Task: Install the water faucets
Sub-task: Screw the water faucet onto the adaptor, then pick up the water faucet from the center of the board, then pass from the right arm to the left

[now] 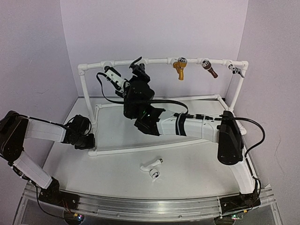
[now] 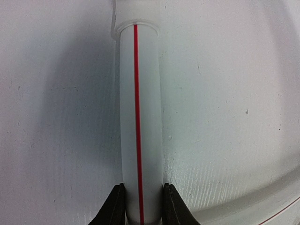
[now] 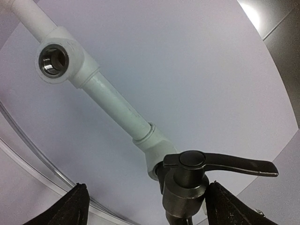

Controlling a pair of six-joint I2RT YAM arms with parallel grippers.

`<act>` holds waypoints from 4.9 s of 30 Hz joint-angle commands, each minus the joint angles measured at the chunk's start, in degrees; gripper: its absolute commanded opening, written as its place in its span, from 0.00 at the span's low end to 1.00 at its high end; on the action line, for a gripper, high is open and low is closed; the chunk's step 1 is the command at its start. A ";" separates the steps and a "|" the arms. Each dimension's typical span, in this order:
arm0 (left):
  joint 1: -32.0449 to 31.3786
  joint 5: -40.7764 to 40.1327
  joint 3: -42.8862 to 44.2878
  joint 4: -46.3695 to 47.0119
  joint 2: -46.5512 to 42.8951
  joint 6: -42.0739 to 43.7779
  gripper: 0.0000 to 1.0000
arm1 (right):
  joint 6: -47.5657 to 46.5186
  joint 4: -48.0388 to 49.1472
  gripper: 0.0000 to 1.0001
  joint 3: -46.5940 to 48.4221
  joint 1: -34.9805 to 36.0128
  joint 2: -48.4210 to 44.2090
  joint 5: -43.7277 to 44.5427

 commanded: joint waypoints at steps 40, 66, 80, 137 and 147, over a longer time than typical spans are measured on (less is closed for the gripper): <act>-3.38 14.31 0.37 3.35 0.51 1.43 0.00 | 60.27 -16.13 0.38 -0.40 -7.20 -8.86 -3.68; -3.32 13.74 2.66 1.61 1.69 0.80 0.29 | 61.33 -43.83 0.98 -20.56 -0.08 -29.96 -2.45; -3.38 8.53 8.54 -9.89 -14.70 0.50 0.92 | 86.48 -66.06 0.98 -38.90 -0.10 -49.37 -13.80; -3.83 51.51 0.87 10.49 -20.05 -22.34 0.85 | 52.90 -43.17 0.00 -47.43 9.24 -29.39 -46.96; -9.13 57.19 3.15 13.82 -14.41 -22.39 0.79 | 46.50 -41.65 0.00 -39.45 9.22 -25.36 -50.15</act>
